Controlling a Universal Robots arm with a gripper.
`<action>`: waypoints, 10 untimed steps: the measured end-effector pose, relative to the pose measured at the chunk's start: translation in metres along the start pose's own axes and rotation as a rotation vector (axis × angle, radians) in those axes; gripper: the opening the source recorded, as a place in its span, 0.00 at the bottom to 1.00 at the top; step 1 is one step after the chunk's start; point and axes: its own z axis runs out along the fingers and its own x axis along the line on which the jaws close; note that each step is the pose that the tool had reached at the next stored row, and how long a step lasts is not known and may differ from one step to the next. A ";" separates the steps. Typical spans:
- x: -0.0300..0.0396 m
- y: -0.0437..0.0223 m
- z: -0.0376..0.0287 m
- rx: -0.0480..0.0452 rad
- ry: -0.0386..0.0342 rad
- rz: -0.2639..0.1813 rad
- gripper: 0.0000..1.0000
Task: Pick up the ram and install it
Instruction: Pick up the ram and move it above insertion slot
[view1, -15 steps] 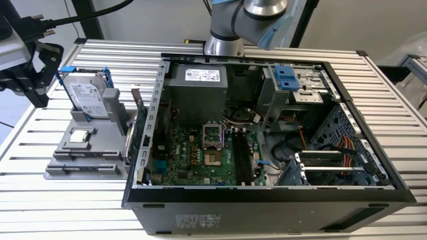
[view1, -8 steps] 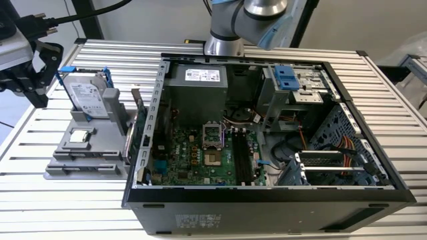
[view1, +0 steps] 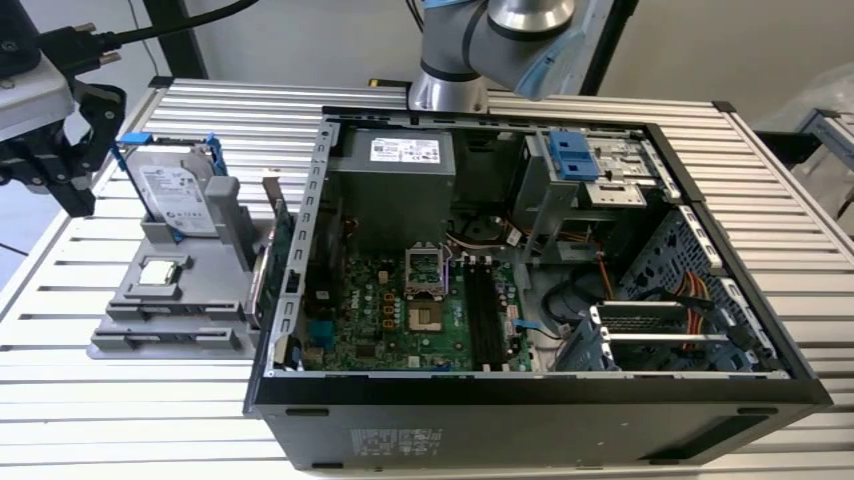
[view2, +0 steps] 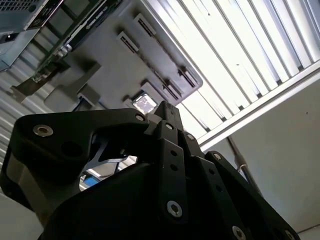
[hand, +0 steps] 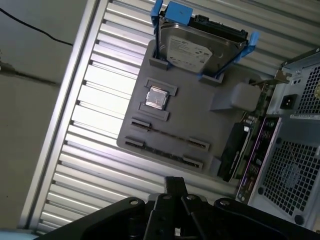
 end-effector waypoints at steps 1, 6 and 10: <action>0.0000 0.0000 0.0000 0.0004 0.0003 -0.005 0.00; 0.0000 0.0000 0.0000 0.0025 0.0017 -0.032 0.00; 0.0000 0.0000 0.0000 0.0041 0.0029 -0.053 0.00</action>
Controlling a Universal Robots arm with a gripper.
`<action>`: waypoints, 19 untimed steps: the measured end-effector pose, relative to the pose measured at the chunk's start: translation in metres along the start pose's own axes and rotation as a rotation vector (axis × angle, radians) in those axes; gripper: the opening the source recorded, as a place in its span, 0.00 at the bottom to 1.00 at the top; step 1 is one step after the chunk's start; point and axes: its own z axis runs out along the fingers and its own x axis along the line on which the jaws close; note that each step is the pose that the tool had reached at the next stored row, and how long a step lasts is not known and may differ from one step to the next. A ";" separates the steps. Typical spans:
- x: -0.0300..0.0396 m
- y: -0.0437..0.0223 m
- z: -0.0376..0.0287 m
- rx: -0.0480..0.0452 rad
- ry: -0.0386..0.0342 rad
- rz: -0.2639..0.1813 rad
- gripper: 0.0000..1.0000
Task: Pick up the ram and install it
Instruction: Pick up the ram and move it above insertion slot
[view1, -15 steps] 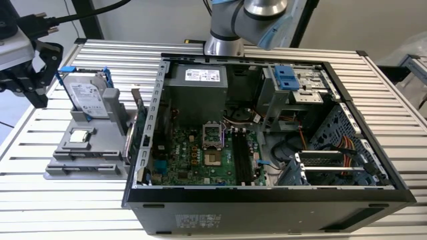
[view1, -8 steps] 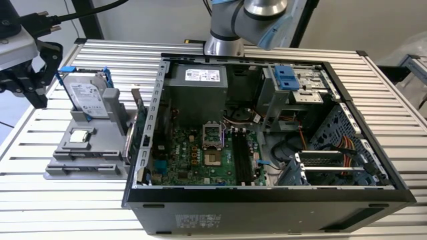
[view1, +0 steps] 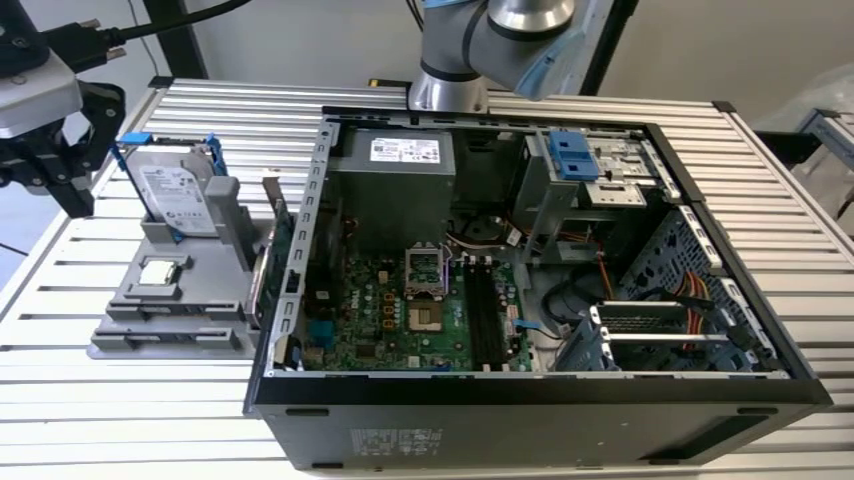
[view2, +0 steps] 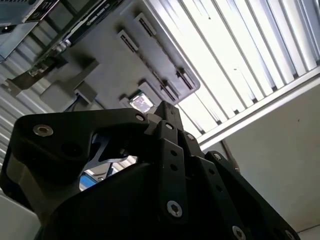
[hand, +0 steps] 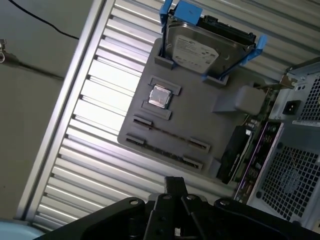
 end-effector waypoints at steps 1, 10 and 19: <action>0.0000 0.0000 0.0000 0.0004 0.0002 -0.005 0.00; 0.0000 0.0000 0.0000 0.0041 0.0028 -0.051 0.00; 0.0000 0.0000 0.0000 0.0076 0.0052 -0.100 0.00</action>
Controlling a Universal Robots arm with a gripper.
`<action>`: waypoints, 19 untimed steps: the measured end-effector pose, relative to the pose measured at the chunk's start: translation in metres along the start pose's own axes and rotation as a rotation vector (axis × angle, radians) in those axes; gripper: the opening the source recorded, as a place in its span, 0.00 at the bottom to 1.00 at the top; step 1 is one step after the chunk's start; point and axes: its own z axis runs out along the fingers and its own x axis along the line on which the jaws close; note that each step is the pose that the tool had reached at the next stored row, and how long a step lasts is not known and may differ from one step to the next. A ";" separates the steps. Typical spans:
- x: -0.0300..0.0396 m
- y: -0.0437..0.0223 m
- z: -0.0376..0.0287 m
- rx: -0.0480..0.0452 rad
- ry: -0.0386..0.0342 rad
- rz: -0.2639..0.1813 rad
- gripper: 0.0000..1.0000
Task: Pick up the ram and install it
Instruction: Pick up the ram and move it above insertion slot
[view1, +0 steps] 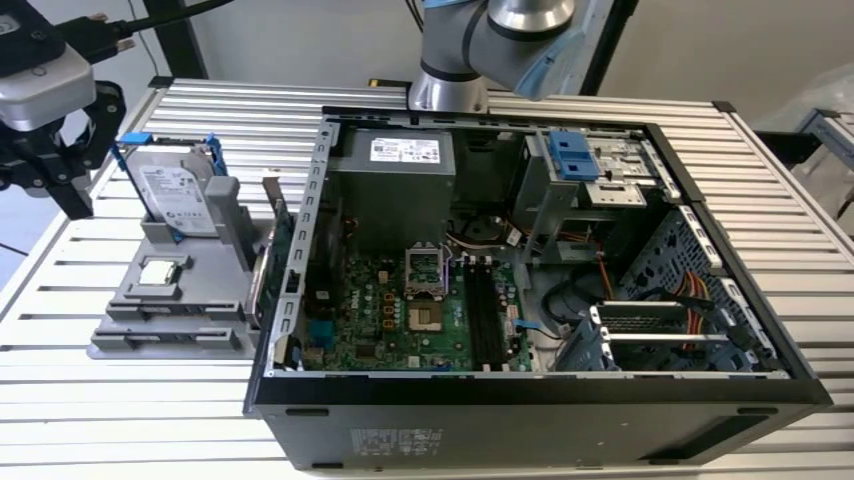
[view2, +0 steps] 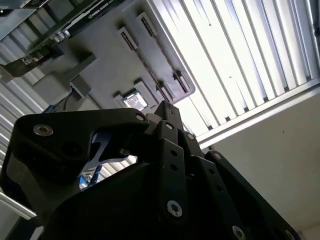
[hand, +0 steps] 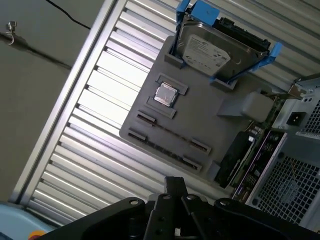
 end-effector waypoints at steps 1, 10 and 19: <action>0.0000 0.0000 0.0000 0.0005 0.0004 -0.005 0.00; 0.0000 0.0000 0.0000 0.0047 0.0032 -0.053 0.00; 0.0000 0.0000 0.0000 0.0090 0.0063 -0.118 0.00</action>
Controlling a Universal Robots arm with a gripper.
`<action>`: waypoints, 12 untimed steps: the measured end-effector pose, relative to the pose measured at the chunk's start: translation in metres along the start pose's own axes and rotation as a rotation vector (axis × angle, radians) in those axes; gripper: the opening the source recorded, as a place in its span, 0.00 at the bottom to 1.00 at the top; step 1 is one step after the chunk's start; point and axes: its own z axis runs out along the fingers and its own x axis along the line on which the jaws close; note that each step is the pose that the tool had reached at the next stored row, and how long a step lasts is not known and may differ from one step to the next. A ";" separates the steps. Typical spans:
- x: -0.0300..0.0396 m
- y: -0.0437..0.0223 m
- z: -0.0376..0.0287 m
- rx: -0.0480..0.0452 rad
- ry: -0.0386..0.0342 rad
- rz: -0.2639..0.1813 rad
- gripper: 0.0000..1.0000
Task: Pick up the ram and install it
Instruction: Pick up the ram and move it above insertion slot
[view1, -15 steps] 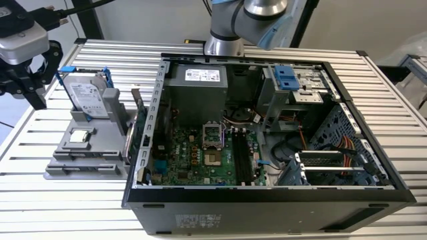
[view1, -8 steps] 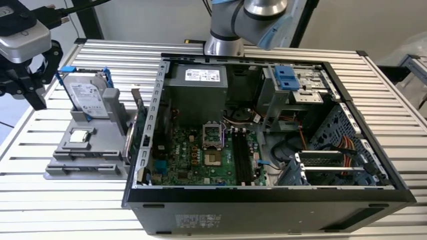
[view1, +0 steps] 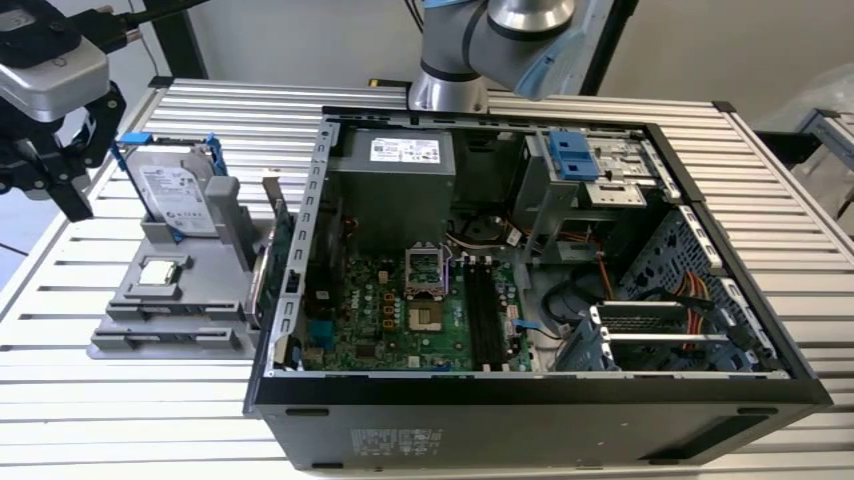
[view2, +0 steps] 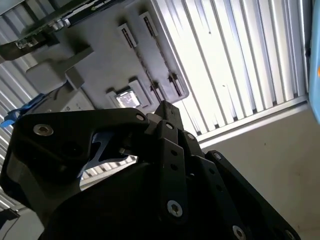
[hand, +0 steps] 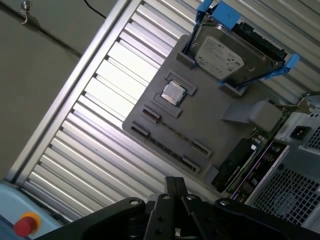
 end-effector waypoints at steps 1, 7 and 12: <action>0.0000 0.0000 0.0000 0.0005 0.0003 -0.005 0.00; 0.0000 0.0000 0.0000 0.0035 0.0024 -0.046 0.00; 0.0000 0.0000 0.0000 0.0076 0.0054 -0.079 0.00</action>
